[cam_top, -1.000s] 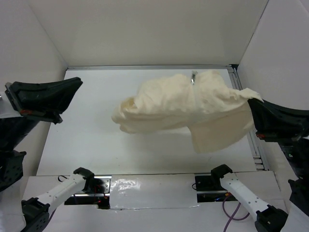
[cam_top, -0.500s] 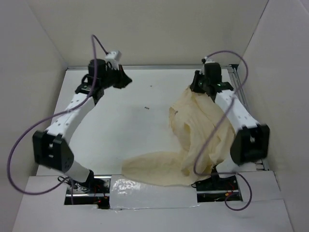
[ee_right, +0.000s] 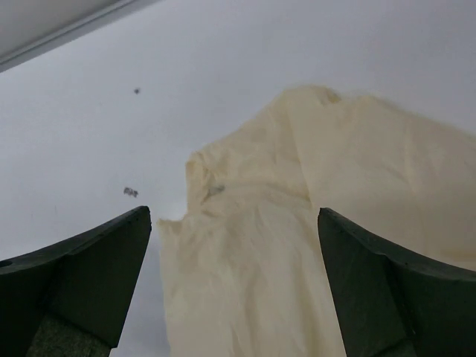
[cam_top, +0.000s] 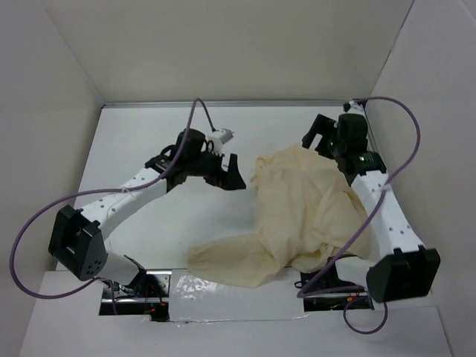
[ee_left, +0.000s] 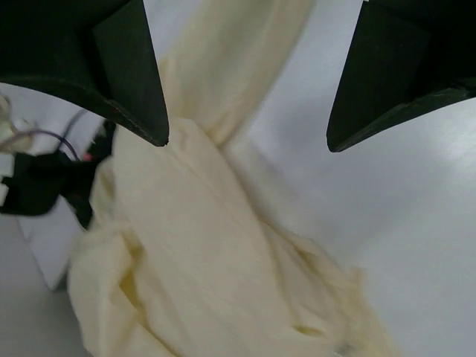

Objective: Zip up the jacket

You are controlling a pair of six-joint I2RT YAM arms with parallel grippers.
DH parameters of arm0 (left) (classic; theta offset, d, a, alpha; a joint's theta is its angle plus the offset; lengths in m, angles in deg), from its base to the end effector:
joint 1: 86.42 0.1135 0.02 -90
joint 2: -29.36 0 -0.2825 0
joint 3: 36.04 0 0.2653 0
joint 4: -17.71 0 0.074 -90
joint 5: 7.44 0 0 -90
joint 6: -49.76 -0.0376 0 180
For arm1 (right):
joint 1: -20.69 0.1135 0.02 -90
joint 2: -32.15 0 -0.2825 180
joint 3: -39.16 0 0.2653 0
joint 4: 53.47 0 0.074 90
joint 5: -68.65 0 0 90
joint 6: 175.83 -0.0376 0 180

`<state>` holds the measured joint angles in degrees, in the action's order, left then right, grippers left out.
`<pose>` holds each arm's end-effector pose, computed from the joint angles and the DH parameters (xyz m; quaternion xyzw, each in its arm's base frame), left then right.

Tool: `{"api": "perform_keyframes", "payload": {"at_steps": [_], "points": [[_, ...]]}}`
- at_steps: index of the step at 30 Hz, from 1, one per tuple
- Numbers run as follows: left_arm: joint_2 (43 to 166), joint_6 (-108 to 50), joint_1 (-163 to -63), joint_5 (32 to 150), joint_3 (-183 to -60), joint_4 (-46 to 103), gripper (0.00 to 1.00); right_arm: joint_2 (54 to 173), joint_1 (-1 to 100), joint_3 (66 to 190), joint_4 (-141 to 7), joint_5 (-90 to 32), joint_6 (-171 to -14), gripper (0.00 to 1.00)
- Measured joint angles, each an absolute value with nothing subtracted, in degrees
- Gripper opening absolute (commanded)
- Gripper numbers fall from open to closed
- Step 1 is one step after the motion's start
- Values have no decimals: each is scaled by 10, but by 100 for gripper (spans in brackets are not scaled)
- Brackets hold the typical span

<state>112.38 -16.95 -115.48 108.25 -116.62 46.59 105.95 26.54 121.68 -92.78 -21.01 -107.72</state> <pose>0.2918 -0.1808 0.3265 0.1516 0.8434 -0.3847 0.3433 0.2979 0.0303 0.3682 0.1226 0.8599 0.1163 0.4817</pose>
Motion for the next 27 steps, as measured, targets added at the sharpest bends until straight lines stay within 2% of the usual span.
{"api": "perform_keyframes", "payload": {"at_steps": [5,11,12,13,14,15,16,17,21,27], "points": [[1160,-126,-1252,1114,-1137,449,99,955,240,1087,-975,-164,-1136,100],[1360,-93,-1288,1105,-1241,456,99,1006,212,1030,-1030,-138,-1151,100],[1395,-87,-1290,1098,-1272,464,96,1018,209,1028,-1031,-135,-1152,98],[1424,-85,-1293,1094,-1300,470,69,1029,207,1028,-1031,-133,-1152,92],[1447,-81,-1295,1093,-1323,472,49,1040,204,1028,-1031,-128,-1153,78],[1467,-81,-1295,1094,-1343,475,11,1050,200,1028,-1031,-122,-1154,51],[1481,-79,-1295,1095,-1358,476,0,1060,195,1028,-1031,-117,-1155,4],[1492,-82,-1294,1097,-1370,478,0,1067,189,1027,-1031,-112,-1159,0],[1492,-84,-1263,1106,-1362,473,0,1078,155,1029,-1029,-102,-1171,0],[1454,-128,-1118,1102,-1290,464,0,1158,104,1123,-1017,-137,-1142,0]]}}
